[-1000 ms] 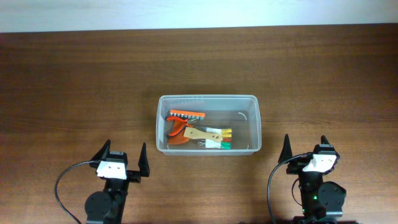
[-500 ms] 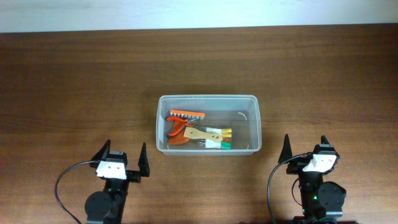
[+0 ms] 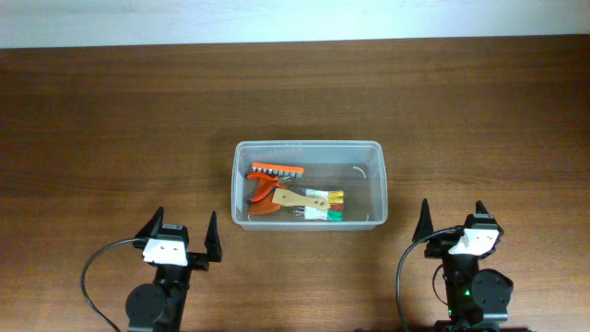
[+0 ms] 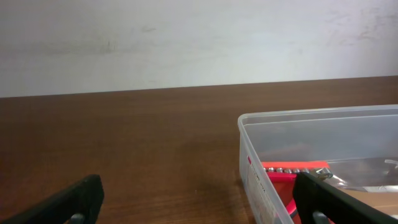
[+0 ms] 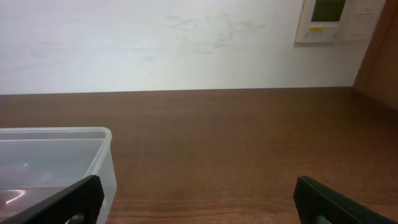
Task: Pack container
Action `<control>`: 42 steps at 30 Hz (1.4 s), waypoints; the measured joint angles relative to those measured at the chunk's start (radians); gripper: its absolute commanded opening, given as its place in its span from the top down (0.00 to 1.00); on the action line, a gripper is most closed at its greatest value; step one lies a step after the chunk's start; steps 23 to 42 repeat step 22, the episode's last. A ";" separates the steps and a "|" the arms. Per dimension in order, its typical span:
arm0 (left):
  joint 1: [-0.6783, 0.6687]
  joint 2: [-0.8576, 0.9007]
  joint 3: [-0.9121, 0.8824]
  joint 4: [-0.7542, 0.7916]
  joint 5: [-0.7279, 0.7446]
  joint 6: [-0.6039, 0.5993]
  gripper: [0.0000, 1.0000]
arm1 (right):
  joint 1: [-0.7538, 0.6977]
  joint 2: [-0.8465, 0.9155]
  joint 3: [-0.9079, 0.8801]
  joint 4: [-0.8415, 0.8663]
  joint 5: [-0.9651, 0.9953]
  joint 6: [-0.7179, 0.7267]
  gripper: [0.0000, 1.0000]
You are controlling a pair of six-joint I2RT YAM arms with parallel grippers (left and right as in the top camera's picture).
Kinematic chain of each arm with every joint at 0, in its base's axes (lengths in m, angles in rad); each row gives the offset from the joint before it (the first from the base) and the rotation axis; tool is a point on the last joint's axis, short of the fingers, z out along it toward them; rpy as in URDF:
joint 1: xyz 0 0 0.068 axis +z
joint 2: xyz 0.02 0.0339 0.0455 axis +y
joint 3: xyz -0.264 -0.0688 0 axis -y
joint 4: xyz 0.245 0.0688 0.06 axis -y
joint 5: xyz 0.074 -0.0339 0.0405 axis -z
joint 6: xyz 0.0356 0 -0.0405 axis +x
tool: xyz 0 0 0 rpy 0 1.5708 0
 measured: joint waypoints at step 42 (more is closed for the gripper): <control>0.000 0.000 0.000 0.000 0.003 0.000 0.01 | 0.000 0.000 0.000 0.000 0.000 0.000 0.01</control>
